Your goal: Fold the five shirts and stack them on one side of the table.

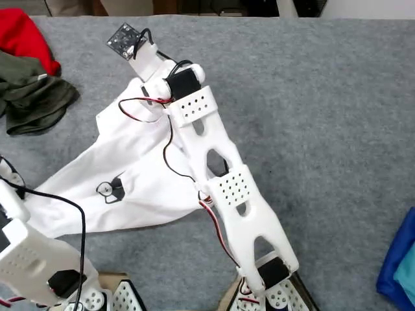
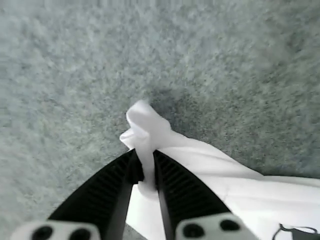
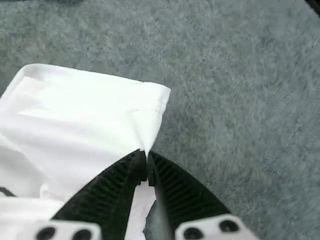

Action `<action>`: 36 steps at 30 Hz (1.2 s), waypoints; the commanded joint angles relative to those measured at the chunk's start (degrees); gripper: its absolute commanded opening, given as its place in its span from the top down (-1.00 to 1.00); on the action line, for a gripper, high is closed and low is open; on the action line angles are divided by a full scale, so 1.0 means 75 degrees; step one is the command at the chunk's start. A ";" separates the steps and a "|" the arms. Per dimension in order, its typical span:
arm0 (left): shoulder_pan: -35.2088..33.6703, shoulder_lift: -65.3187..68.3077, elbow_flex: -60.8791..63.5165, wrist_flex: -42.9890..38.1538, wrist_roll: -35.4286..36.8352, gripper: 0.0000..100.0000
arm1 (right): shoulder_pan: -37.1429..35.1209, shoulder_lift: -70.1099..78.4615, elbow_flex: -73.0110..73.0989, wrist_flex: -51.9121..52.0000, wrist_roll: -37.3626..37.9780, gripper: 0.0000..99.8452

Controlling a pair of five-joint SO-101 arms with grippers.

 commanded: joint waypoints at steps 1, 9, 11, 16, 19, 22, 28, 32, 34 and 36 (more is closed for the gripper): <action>0.0082 -0.0064 -0.1184 0.0668 0.0012 0.96 | 0.0170 -0.0709 -0.0381 0.0387 -0.0047 0.99; 0.0797 -0.0053 -0.2637 0.2403 -0.0023 0.96 | 0.0568 -0.0756 -0.0358 0.1301 -0.0105 0.99; 0.0938 -0.0053 -0.2766 0.2661 -0.0023 0.96 | 0.0697 -0.0779 -0.0346 0.1313 -0.0105 0.99; 0.0985 -0.0053 -0.3083 0.2801 -0.0023 0.96 | 0.0733 -0.1987 0.1225 0.1325 -0.0105 0.99; 0.0961 -0.0053 -0.3434 0.2848 -0.0035 0.96 | 0.0568 -0.3534 0.3452 0.1313 -0.0105 0.99; 0.0973 -0.0064 -0.3903 0.2907 -0.0035 0.96 | 0.0463 -0.5152 0.5914 0.1289 -0.0094 0.99; 0.1008 -0.0064 -0.4407 0.2966 -0.0176 0.96 | 0.0803 -0.7308 0.9582 0.1242 -0.0035 0.99; 0.0985 -0.0334 -0.4278 0.2966 -0.0668 0.96 | 0.1260 -0.7660 1.0860 0.1242 -0.0035 0.99; 0.1020 -0.0604 -0.4067 0.2966 -0.0867 0.96 | 0.1471 -0.7660 1.1235 0.1231 0.0000 0.99; 0.1125 -0.0920 -0.3763 0.2966 -0.0938 0.96 | 0.1577 -0.7660 1.1540 0.1184 0.0258 0.99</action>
